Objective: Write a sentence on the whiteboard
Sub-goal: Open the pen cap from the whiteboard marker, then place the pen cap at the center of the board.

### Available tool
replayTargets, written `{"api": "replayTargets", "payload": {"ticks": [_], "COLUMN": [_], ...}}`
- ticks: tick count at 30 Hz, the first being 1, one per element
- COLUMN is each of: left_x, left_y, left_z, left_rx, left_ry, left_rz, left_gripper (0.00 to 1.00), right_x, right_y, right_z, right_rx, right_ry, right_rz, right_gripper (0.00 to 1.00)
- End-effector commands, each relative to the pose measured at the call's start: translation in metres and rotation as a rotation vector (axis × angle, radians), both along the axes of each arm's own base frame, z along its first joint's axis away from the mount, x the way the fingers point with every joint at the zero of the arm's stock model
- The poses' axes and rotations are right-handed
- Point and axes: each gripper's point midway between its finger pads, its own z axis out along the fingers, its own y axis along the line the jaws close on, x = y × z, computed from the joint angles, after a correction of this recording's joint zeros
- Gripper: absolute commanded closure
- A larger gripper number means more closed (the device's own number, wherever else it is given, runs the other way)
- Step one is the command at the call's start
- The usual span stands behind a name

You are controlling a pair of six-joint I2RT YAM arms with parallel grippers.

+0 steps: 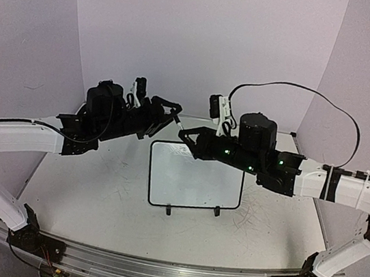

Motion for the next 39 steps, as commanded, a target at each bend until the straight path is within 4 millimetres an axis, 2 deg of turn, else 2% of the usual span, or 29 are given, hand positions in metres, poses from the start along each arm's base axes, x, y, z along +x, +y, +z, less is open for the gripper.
{"api": "replayTargets", "payload": {"ticks": [1, 3, 5, 6, 8, 10, 13, 16, 17, 19, 24, 28, 31, 36, 39], "left_x": [0.002, 0.005, 0.015, 0.02, 0.035, 0.051, 0.063, 0.065, 0.063, 0.059, 0.045, 0.035, 0.029, 0.023, 0.018], "left_y": [0.0, 0.003, 0.014, 0.021, 0.049, 0.083, 0.129, 0.172, 0.179, 0.187, 0.191, 0.191, 0.187, 0.193, 0.19], "left_z": [0.031, 0.032, 0.031, 0.029, 0.032, 0.034, 0.032, 0.009, -0.001, -0.036, -0.131, -0.198, -0.238, -0.285, -0.306], "left_rx": [-0.041, -0.033, -0.018, -0.009, -0.001, 0.046, 0.168, 0.245, 0.268, 0.344, 0.512, 0.672, 0.79, 0.94, 0.984], "left_ry": [-0.083, -0.089, -0.08, -0.07, -0.072, -0.069, -0.071, -0.005, 0.021, 0.11, 0.329, 0.462, 0.532, 0.603, 0.646], "left_rz": [-0.001, 0.009, 0.037, 0.048, 0.098, 0.187, 0.319, 0.442, 0.461, 0.471, 0.424, 0.352, 0.264, 0.203, 0.154], "left_gripper": [0.71, 0.89, 0.99, 1.0, 1.0, 1.0, 1.0, 1.0, 1.0, 1.0, 1.0, 1.0, 1.0, 0.99, 0.98], "right_x": [-0.008, -0.008, -0.01, -0.012, -0.017, -0.023, -0.03, -0.034, -0.034, -0.032, -0.029, -0.028, -0.028, -0.029, -0.029], "right_y": [-0.001, -0.001, -0.003, -0.003, -0.006, -0.009, -0.014, -0.02, -0.023, -0.028, -0.035, -0.038, -0.04, -0.043, -0.045], "right_z": [0.027, 0.026, 0.023, 0.022, 0.016, 0.009, 0.002, -0.002, -0.002, -0.002, 0.009, 0.015, 0.018, 0.014, 0.013], "right_rx": [0.074, 0.074, 0.073, 0.073, 0.07, 0.065, 0.064, 0.066, 0.064, 0.06, 0.049, 0.04, 0.039, 0.035, 0.033], "right_ry": [-0.043, -0.04, -0.033, -0.028, -0.014, 0.002, 0.023, 0.03, 0.026, 0.015, -0.031, -0.055, -0.061, -0.057, -0.054], "right_rz": [0.032, 0.034, 0.038, 0.042, 0.054, 0.067, 0.072, 0.065, 0.057, 0.037, 0.008, -0.005, -0.007, -0.014, -0.018], "right_gripper": [1.0, 1.0, 1.0, 1.0, 1.0, 1.0, 1.0, 1.0, 1.0, 1.0, 1.0, 1.0, 1.0, 1.0, 1.0]}}
